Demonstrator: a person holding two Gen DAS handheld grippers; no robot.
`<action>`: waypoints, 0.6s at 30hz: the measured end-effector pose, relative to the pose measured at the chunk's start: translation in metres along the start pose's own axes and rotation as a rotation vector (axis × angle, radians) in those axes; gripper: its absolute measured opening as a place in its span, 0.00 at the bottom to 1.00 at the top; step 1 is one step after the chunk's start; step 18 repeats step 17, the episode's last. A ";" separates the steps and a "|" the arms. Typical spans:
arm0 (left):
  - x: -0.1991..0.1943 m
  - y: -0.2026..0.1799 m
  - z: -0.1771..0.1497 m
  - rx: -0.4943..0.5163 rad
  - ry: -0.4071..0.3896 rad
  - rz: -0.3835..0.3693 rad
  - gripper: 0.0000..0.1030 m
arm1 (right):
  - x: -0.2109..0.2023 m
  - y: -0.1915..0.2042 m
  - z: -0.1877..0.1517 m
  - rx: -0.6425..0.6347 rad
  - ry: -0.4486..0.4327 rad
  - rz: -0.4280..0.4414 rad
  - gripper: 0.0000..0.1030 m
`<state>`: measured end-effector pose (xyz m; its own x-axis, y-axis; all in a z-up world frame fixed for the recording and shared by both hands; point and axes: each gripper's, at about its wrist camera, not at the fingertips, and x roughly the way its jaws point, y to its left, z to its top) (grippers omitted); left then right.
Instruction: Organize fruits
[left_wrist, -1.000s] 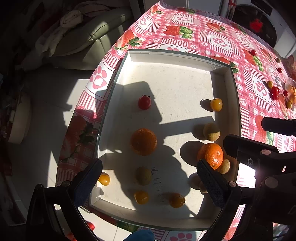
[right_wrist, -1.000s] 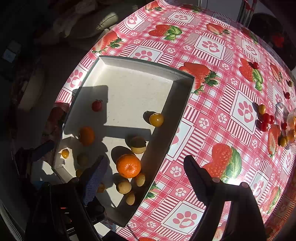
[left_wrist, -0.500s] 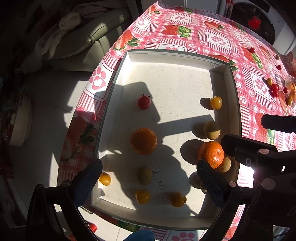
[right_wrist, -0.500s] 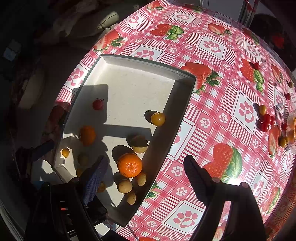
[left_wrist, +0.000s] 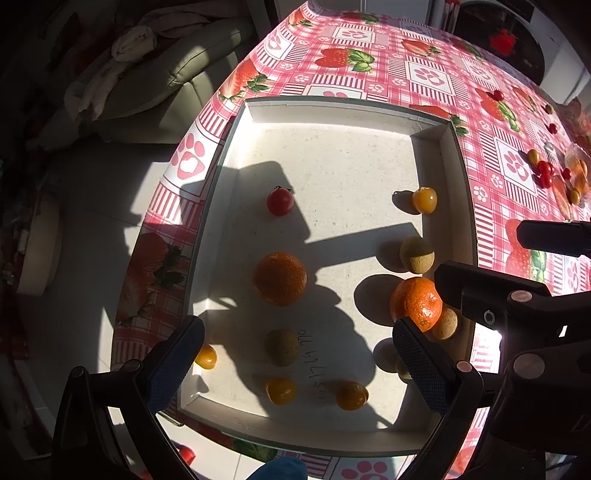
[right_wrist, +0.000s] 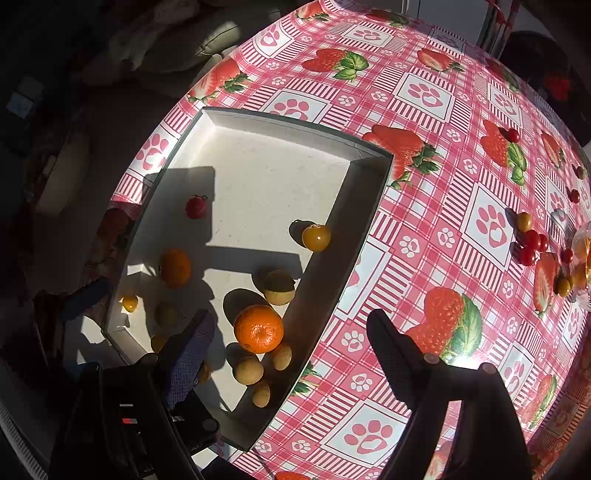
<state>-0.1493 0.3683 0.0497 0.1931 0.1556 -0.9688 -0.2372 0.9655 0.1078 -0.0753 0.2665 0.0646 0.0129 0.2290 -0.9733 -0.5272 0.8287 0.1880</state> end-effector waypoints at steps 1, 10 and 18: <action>0.000 0.000 0.000 0.001 0.001 -0.003 1.00 | 0.000 0.000 0.000 0.001 0.000 0.000 0.84; 0.000 0.001 -0.001 -0.007 -0.008 -0.012 1.00 | 0.001 0.001 0.000 -0.016 0.004 -0.004 0.84; -0.003 0.002 -0.002 0.001 -0.022 -0.005 1.00 | 0.002 0.002 0.000 -0.018 0.004 -0.005 0.84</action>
